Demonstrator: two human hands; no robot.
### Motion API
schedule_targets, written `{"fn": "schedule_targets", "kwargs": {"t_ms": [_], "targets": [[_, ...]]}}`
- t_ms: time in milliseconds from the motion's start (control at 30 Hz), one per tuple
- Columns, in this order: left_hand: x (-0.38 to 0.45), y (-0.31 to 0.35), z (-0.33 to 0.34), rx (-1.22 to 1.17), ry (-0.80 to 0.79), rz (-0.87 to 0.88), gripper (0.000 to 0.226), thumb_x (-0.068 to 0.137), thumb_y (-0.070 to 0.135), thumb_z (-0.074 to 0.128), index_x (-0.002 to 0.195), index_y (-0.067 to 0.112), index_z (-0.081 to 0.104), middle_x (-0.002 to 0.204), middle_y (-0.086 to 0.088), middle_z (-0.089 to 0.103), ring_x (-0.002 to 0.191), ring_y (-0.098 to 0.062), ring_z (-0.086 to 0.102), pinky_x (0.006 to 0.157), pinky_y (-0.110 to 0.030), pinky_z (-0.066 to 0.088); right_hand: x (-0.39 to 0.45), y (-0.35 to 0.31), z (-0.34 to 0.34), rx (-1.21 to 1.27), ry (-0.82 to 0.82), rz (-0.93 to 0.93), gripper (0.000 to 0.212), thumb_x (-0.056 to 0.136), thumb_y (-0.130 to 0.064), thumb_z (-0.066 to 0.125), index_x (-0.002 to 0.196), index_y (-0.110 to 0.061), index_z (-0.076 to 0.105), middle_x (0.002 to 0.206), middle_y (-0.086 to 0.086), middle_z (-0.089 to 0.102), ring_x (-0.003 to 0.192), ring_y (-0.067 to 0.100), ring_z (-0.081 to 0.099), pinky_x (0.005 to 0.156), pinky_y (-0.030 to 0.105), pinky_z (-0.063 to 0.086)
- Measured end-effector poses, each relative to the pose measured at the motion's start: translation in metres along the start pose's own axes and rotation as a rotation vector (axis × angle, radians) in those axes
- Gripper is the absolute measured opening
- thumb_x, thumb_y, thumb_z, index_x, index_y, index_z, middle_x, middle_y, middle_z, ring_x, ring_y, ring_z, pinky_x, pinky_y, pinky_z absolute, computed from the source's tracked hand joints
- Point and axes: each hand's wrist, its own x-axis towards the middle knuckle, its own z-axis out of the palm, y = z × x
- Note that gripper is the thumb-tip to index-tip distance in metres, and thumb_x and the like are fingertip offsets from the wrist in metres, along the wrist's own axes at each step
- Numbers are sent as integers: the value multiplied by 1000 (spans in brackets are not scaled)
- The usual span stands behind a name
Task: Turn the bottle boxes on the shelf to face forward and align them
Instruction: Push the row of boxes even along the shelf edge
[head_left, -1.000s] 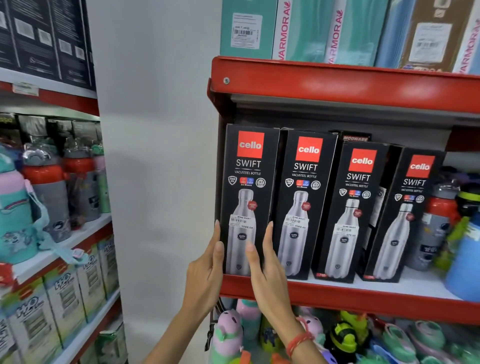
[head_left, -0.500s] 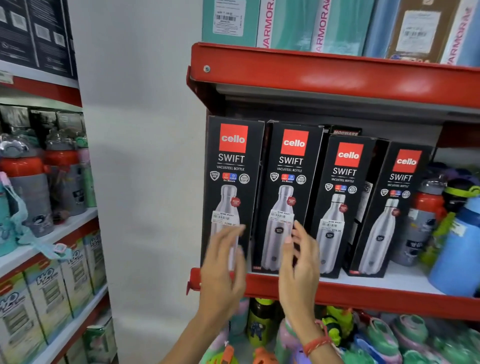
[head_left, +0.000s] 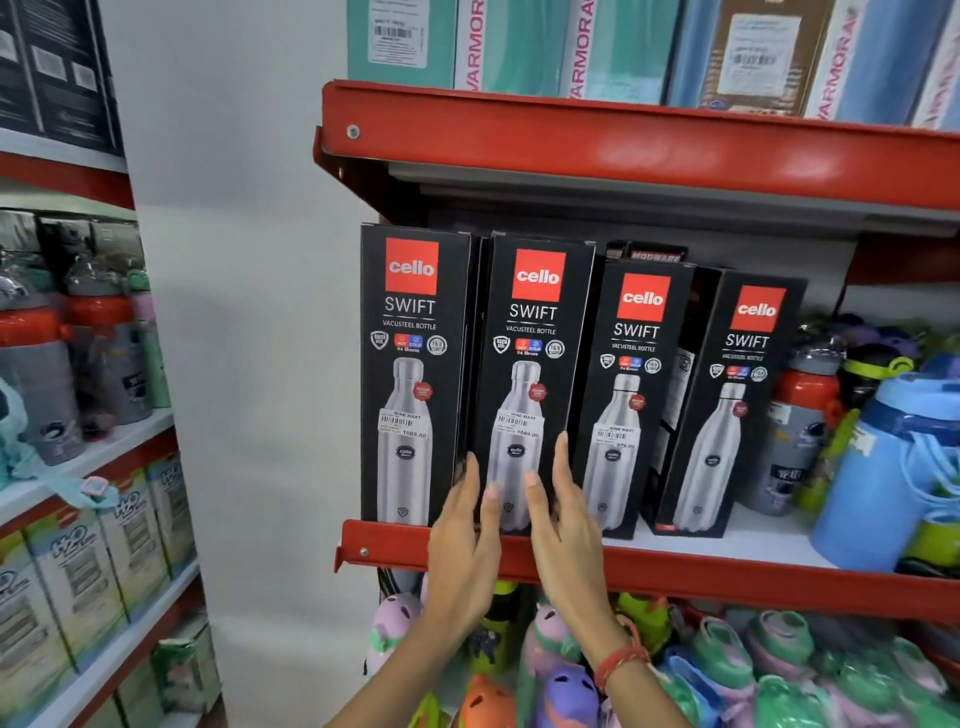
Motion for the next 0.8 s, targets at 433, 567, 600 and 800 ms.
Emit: {"fn": "schedule_targets", "kwargs": {"t_ms": [433,567,600,800], "targets": [[-17,-1,-8,57,88,18,46,98,40,40,142,27,42,138,2,54,127,-16,51,107,-42,43,-17,5,-19,-33,83,-63,53,94,-56,38,145,-56,22,128,-17,50,112,4,56,93,25,47],[-22,3,4,66,254,140,29,96,21,46,125,25,52,120,10,45,113,-8,53,99,-39,49,-6,18,-48,19,303,-21,48,93,-51,41,140,-40,42,131,-8,43,118,13,53,94,31,48],[-24,8,10,57,239,200,28,96,18,46,122,26,52,118,11,46,111,-8,54,97,-36,50,-1,23,-57,26,333,-5,49,94,-48,42,141,-35,41,136,-3,43,120,15,51,99,38,47],[-24,40,76,31,-265,154,64,99,45,31,152,25,3,159,15,4,147,-2,4,118,-22,8,26,42,-90,11,118,43,61,97,-48,40,148,-51,6,161,-5,23,142,19,35,113,42,32]]}}
